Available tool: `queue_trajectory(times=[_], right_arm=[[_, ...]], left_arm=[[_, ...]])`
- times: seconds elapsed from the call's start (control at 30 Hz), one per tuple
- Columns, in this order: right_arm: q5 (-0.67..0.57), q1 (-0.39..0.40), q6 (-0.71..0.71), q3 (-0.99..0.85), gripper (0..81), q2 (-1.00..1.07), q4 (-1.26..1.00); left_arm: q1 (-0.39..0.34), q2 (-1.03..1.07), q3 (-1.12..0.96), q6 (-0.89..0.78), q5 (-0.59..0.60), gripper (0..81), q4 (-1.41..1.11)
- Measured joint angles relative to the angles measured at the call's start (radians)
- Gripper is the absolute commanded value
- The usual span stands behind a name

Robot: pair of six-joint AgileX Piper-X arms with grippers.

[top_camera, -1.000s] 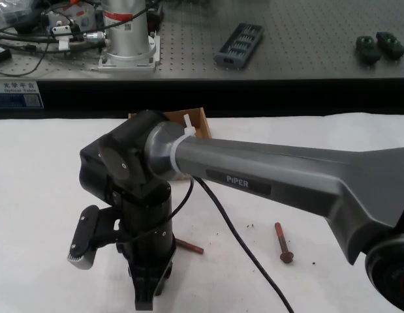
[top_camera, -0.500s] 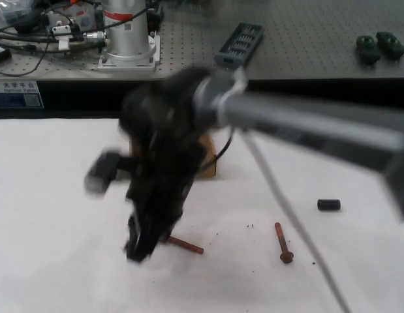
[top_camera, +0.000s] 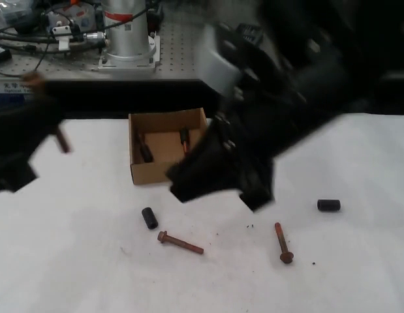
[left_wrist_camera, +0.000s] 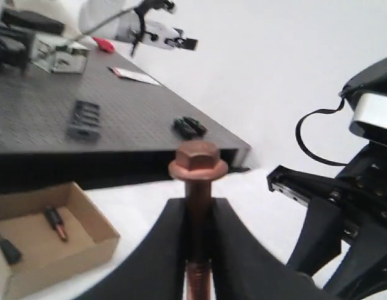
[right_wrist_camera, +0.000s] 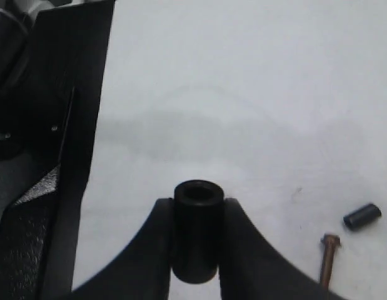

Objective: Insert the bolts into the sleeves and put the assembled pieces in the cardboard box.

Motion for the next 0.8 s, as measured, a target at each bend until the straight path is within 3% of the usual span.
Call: queue_trajectory(times=[0.2, 0.3, 0.47, 0.6, 0.8], right_arm=[[-0.006, -0.048, 0.134, 0.353, 4.0, -0.147, -0.471], [-0.010, -0.049, 0.243, 0.509, 4.0, -0.145, -0.824], [-0.020, -0.052, 0.404, 0.609, 4.0, -0.096, -1.174], [-0.026, -0.061, 0.472, 0.621, 4.0, -0.045, -1.308], [-0.081, -0.091, 0.573, 0.622, 4.0, -0.031, -1.374]], left_arm=[[0.000, 0.248, -0.059, -0.042, 0.168, 0.6, -0.220], [0.000, 0.278, -0.071, -0.087, 0.182, 0.6, -0.298], [-0.013, 0.307, -0.076, -0.118, 0.183, 0.6, -0.423], [-0.095, 0.338, -0.076, -0.123, 0.183, 0.6, -0.539], [-0.146, 0.359, -0.076, -0.111, 0.183, 0.6, -0.555]])
